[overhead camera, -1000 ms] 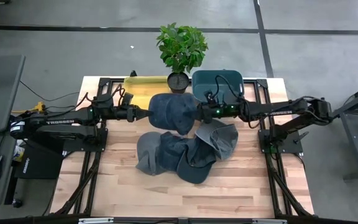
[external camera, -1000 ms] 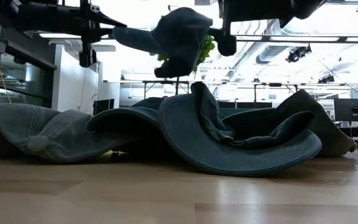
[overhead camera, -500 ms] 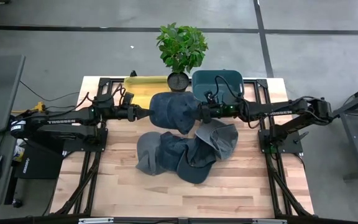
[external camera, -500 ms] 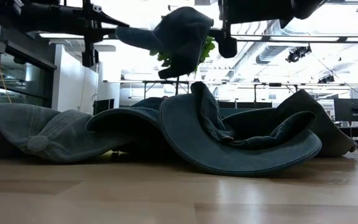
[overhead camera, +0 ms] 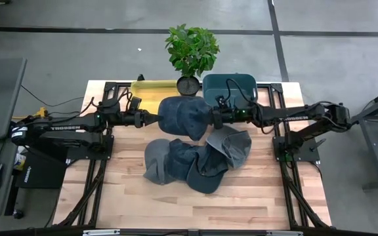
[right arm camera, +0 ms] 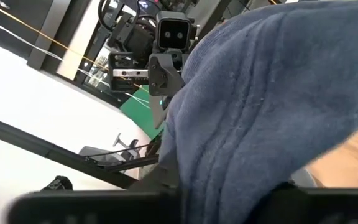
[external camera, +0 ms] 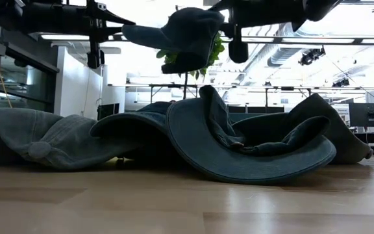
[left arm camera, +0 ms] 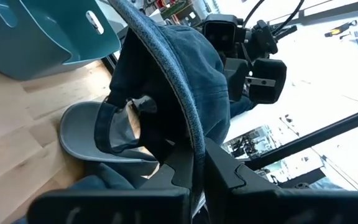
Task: Pick & Place hat
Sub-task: Put the top blue cap into the blue bin
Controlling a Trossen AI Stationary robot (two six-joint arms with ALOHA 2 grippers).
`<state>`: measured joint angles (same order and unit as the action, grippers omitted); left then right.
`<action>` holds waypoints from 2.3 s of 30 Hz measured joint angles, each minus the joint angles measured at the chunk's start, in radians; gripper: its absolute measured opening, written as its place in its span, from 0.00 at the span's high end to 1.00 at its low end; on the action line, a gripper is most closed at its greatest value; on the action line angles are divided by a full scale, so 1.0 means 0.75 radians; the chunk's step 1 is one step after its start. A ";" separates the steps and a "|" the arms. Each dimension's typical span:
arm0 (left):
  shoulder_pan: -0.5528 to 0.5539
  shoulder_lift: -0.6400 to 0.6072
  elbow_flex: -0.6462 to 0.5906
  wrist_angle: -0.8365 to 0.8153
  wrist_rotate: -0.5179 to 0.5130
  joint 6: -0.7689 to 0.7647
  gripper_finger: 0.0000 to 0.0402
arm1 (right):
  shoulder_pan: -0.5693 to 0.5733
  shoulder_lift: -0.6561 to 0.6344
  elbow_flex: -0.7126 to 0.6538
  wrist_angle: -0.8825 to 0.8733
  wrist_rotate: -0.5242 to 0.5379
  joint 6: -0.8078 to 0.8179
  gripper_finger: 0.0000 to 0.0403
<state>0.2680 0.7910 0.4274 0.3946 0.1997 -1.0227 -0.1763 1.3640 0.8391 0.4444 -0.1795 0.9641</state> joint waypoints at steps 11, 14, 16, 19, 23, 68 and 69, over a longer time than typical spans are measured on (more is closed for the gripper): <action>0.000 0.000 0.000 -0.001 -0.001 0.006 0.84 | -0.022 0.001 -0.001 0.034 -0.064 -0.030 0.99; 0.000 0.000 0.000 -0.001 -0.002 0.039 0.84 | -0.022 0.001 -0.001 0.033 -0.064 -0.031 0.99; 0.000 0.000 0.000 -0.001 -0.012 0.075 0.83 | -0.022 0.001 -0.001 0.034 -0.067 -0.031 0.99; 0.000 0.000 0.000 0.000 -0.027 0.119 0.83 | -0.022 0.001 -0.001 0.030 -0.070 -0.031 0.99; 0.000 -0.022 0.000 -0.001 -0.036 0.175 0.83 | -0.031 -0.009 -0.001 0.001 -0.076 -0.036 1.00; 0.000 -0.137 0.001 0.000 -0.121 0.341 0.31 | -0.840 -0.513 -0.001 -0.886 -0.555 -0.441 1.00; 0.000 -0.137 0.001 -0.001 -0.121 0.341 0.31 | -0.871 -0.500 0.002 -0.886 -0.591 -0.457 1.00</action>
<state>0.2680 0.6884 0.4278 0.3943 0.1093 -0.7673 -0.8299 0.9893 0.8408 -0.2203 -0.6226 0.6210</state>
